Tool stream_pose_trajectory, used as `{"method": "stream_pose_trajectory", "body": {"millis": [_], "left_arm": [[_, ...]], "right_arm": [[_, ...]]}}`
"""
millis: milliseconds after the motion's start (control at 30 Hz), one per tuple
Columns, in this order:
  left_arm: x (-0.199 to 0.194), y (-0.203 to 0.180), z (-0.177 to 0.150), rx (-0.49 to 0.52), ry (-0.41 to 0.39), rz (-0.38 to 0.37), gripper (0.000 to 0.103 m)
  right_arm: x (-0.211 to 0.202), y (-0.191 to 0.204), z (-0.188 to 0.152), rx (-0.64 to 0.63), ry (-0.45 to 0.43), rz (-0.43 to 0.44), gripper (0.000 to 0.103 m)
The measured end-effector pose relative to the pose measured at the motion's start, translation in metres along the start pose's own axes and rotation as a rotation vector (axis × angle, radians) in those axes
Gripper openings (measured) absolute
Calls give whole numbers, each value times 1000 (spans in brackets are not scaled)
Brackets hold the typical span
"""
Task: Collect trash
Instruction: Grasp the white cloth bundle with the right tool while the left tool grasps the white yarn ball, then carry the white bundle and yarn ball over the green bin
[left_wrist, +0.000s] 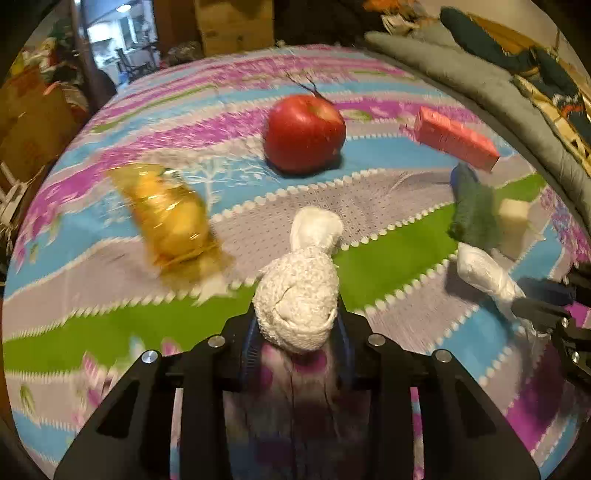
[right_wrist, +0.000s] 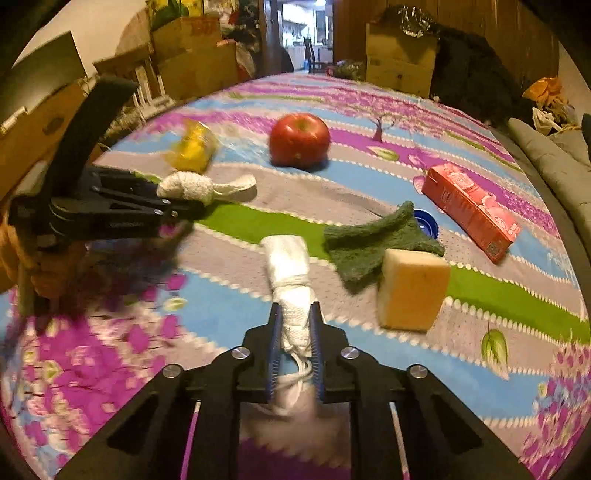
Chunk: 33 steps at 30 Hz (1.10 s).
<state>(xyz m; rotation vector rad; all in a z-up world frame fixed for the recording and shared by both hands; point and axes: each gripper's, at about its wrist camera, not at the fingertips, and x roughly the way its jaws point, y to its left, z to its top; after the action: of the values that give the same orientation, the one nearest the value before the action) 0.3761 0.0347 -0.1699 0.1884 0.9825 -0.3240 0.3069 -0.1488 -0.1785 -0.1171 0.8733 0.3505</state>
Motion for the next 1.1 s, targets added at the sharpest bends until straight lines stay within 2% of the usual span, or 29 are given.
{"method": "stream_pose_trajectory", "body": {"millis": [100, 200, 467, 667, 767, 867, 1100], "left_arm": [[-31, -5, -18, -15, -43, 4, 33], [-60, -13, -41, -40, -45, -13, 33], [-118, -51, -105, -55, 8, 1, 33], [-149, -110, -142, 2, 70, 50, 33], [-160, -136, -142, 48, 65, 36, 33], [-179, -173, -124, 118, 13, 12, 33], [-227, -262, -78, 253, -137, -64, 33]], "right_arm": [[-33, 12, -16, 46, -42, 34, 15], [-64, 22, -36, 108, -58, 68, 15], [-155, 40, -118, 335, -33, 108, 15], [-219, 40, -170, 507, -44, 105, 15], [-259, 32, -188, 565, -91, 81, 15], [-303, 18, -199, 608, -157, 36, 15], [-411, -19, -223, 679, -293, -159, 15]]}}
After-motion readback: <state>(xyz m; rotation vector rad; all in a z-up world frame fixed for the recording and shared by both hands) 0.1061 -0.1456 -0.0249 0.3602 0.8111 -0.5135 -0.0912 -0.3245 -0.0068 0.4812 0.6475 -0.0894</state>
